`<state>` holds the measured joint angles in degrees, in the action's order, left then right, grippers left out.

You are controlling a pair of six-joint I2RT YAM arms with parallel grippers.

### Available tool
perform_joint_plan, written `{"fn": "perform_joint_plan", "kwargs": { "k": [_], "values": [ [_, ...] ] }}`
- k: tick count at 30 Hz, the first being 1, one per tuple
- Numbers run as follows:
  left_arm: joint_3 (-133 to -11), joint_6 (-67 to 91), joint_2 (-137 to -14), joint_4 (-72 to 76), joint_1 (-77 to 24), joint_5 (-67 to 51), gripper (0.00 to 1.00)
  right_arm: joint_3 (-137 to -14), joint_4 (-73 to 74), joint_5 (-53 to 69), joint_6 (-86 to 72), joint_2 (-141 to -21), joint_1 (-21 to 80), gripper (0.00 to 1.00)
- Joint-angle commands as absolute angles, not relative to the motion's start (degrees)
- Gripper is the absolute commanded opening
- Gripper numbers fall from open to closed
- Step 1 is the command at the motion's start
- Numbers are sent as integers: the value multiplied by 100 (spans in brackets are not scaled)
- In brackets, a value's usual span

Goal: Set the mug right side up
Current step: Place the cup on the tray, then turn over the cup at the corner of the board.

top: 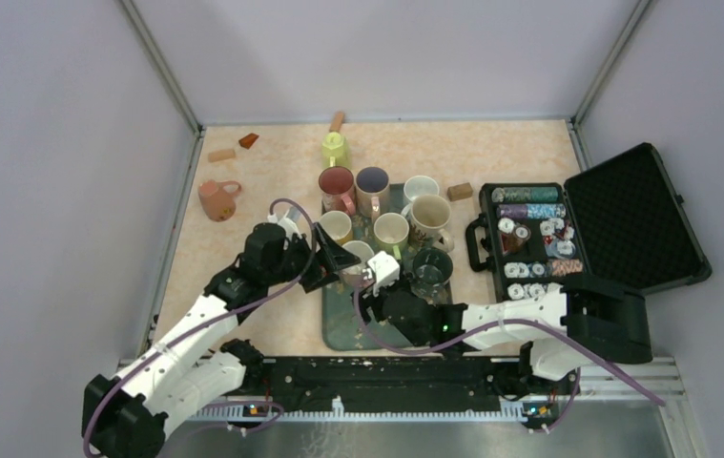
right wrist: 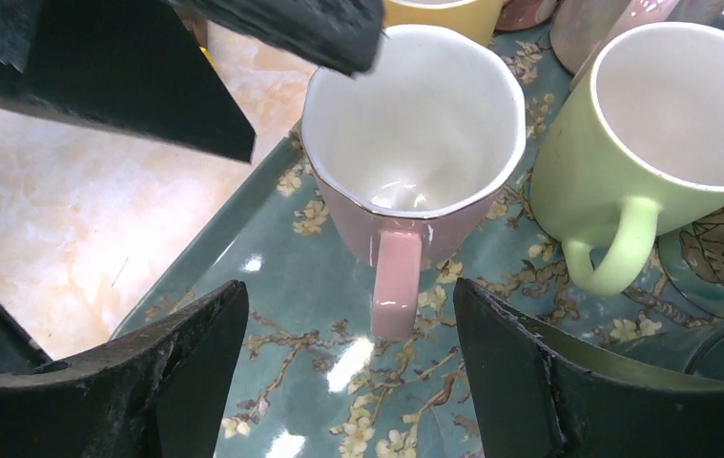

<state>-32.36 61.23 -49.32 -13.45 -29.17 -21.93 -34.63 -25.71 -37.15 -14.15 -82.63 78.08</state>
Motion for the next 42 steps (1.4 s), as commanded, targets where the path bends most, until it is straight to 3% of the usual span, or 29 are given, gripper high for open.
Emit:
{"fn": "perform_joint_plan", "kwargs": {
  "k": [1,11,16,18,29,42],
  "values": [
    [-3744,5618,-4555,-2122,-2892,-1778,98,-3667,-2201,-3610,-1744,-7899,7755,79],
    [-4585,5295,-4337,-3014,-2890,-889,98,-3816,-1581,-3354,-1990,-7365,7760,85],
    [-5154,5262,-4577,-3429,-2891,152,98,-4033,-1160,-3193,-2126,-7064,7752,92],
    [-5480,5334,-4760,-3677,-2892,721,98,-4169,-988,-3101,-2125,-6897,7752,99],
    [-7097,6197,-6536,-4586,-2768,2918,98,-5086,158,-2016,-1908,-6508,7598,99],
    [-7641,7028,-8391,-3870,-844,2934,98,-5226,594,-902,-1723,-6139,7050,99]
  ]
}}
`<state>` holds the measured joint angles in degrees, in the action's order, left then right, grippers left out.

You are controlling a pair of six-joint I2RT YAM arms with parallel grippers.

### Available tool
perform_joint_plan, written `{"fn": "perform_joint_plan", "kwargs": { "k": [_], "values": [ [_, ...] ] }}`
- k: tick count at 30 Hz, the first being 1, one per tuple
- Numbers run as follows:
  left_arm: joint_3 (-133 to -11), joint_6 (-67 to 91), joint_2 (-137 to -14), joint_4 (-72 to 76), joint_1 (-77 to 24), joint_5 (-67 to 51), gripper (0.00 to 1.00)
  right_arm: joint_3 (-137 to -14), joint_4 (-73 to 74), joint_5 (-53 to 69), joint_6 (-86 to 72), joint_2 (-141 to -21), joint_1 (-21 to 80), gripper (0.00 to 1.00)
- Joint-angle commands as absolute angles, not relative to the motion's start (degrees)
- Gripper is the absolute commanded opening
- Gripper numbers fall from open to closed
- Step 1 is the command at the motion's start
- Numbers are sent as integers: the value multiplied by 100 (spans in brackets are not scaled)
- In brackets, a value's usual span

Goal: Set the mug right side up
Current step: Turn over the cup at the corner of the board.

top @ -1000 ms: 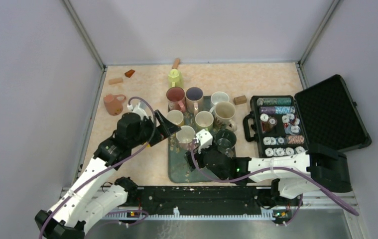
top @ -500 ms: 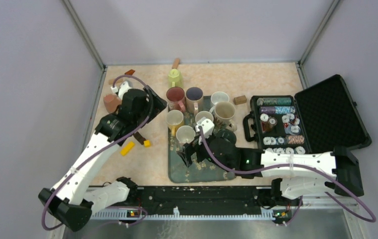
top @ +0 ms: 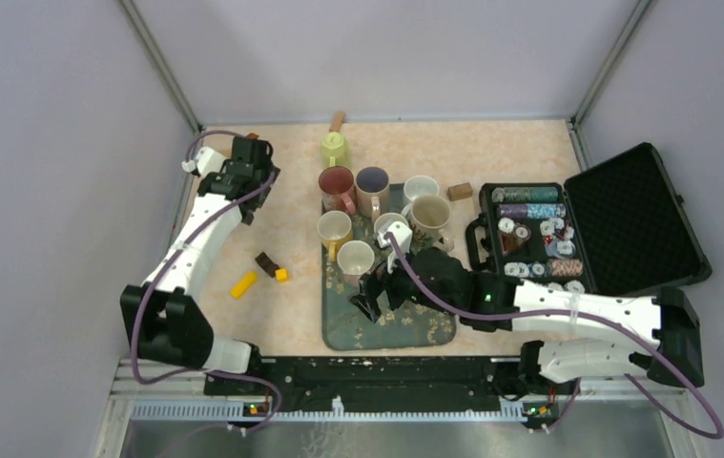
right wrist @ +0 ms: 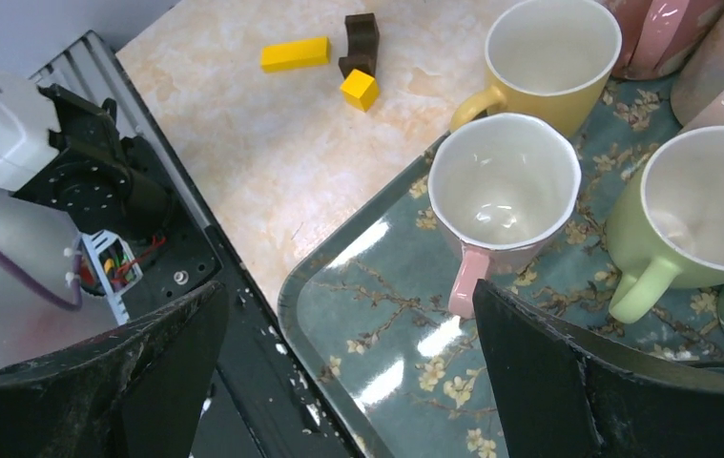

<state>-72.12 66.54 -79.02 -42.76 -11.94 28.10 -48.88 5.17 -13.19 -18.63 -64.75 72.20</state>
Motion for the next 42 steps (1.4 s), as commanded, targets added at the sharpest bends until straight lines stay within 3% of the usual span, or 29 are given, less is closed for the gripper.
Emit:
{"fn": "perform_joint_plan", "kwargs": {
  "k": [1,14,30,37,42],
  "values": [
    [-7771,7055,-8616,-3838,-734,2888,98,-5209,597,-815,-1725,-6105,6996,99],
    [-9744,8131,-11074,-4728,142,3099,98,-4833,626,-396,-1732,-5559,6607,99],
    [-9927,8550,-11878,-4973,610,3161,98,-4472,630,-258,-1749,-5283,6404,99],
    [-9565,8451,-11735,-4865,669,3278,77,-4404,504,-72,-1776,-5375,6351,99],
    [-9325,8412,-11520,-4843,676,3240,67,-4379,436,-17,-1792,-5416,6331,99]
  ]
}}
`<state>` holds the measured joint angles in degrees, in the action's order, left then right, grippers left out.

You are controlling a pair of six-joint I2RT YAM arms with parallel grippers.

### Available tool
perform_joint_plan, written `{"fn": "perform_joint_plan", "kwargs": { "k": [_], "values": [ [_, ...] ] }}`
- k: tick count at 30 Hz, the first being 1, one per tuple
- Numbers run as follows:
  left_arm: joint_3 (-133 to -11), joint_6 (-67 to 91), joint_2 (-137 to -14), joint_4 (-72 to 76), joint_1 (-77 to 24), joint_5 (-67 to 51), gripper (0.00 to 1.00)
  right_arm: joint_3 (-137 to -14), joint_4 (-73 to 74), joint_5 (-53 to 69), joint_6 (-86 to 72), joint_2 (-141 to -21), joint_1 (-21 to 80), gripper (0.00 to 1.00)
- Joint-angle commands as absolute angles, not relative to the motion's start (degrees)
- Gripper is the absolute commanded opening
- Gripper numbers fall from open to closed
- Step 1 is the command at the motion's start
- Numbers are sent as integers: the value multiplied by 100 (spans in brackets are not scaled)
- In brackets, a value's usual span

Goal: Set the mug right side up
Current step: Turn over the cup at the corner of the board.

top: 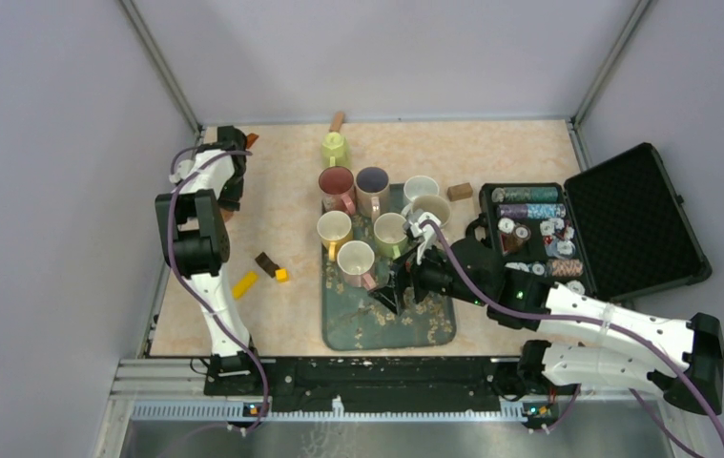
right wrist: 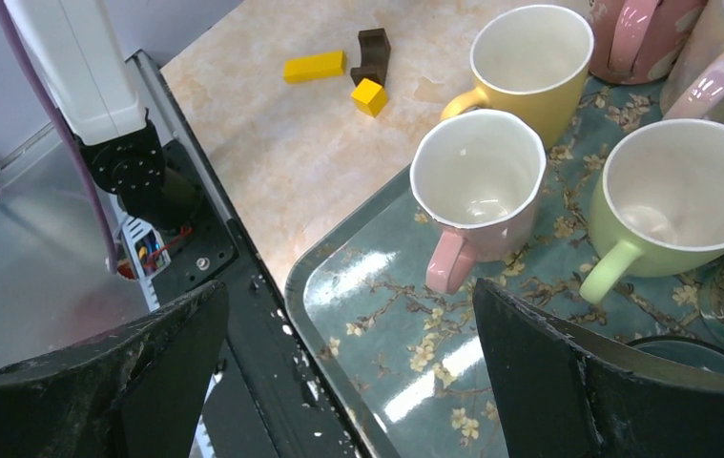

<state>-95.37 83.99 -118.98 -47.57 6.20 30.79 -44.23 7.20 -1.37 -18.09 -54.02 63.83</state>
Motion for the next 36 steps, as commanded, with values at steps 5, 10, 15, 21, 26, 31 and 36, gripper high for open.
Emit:
{"fn": "perform_joint_plan", "kwargs": {
  "k": [5,10,15,21,26,31,36],
  "values": [
    [-9154,8385,-11310,-4935,673,3202,60,-4347,431,48,-1881,-5432,6320,99],
    [-8891,8333,-11123,-4938,670,3199,55,-4241,361,132,-2028,-5383,6324,99],
    [-8532,8149,-10987,-4610,676,3190,50,-4160,342,111,-2135,-5345,6324,99],
    [-8594,7998,-11129,-4548,690,3144,43,-4149,422,27,-2130,-5275,6325,99],
    [-8710,7930,-11263,-4535,712,3067,41,-4135,448,26,-2109,-5265,6319,99],
    [-8780,7816,-11326,-4457,730,2996,39,-4140,466,26,-2084,-5256,6320,99],
    [-8803,7804,-11399,-4495,747,2915,38,-4148,446,26,-2084,-5265,6312,99]
  ]
}}
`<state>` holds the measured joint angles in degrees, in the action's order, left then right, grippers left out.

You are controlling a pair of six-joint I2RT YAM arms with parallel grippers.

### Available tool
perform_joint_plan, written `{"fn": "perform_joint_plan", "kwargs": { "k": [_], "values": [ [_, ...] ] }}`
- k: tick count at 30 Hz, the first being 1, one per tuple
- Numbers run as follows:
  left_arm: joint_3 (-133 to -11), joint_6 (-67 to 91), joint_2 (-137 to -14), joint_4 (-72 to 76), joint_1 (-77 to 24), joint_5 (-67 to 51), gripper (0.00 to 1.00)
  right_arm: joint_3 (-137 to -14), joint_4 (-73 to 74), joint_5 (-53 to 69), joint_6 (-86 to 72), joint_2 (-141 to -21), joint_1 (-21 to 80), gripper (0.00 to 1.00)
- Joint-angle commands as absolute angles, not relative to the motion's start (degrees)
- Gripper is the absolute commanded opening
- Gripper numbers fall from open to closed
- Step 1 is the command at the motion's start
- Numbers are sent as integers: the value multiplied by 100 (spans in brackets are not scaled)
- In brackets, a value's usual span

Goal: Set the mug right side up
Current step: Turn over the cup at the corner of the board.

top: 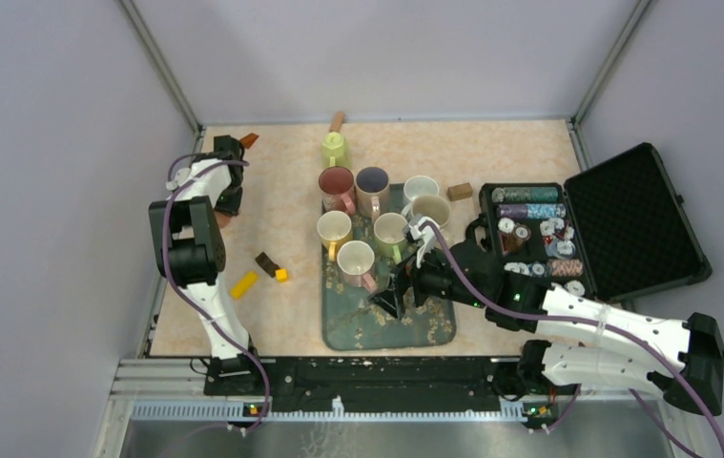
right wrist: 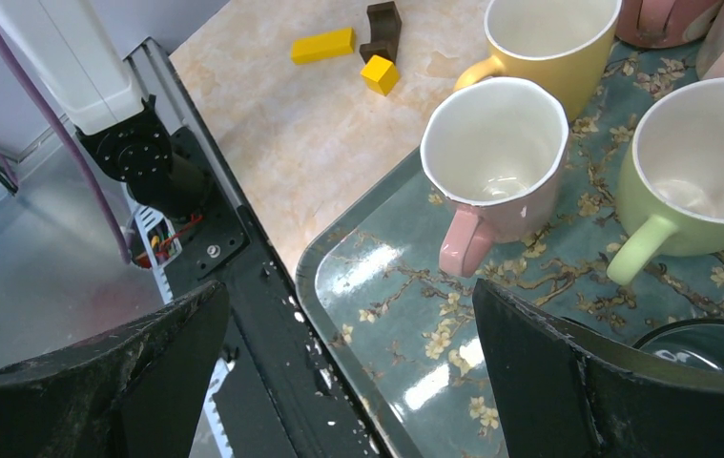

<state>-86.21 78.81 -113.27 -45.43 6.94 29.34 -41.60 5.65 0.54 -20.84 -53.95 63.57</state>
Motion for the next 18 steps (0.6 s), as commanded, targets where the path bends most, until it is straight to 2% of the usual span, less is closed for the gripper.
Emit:
{"fn": "perform_joint_plan", "kwargs": {
  "k": [1,7,12,18],
  "values": [
    [-8794,7800,-11407,-4483,758,2879,38,-4156,448,26,-2084,-5265,6311,99],
    [-8772,7702,-11438,-4381,791,2761,24,-4275,514,67,-2112,-5322,6277,99],
    [-8670,7614,-11418,-4307,797,2570,1,-4419,625,104,-2144,-5428,6253,99],
    [-8597,7492,-11300,-4279,793,2443,0,-4724,843,62,-2157,-5696,6215,99]
  ]
}}
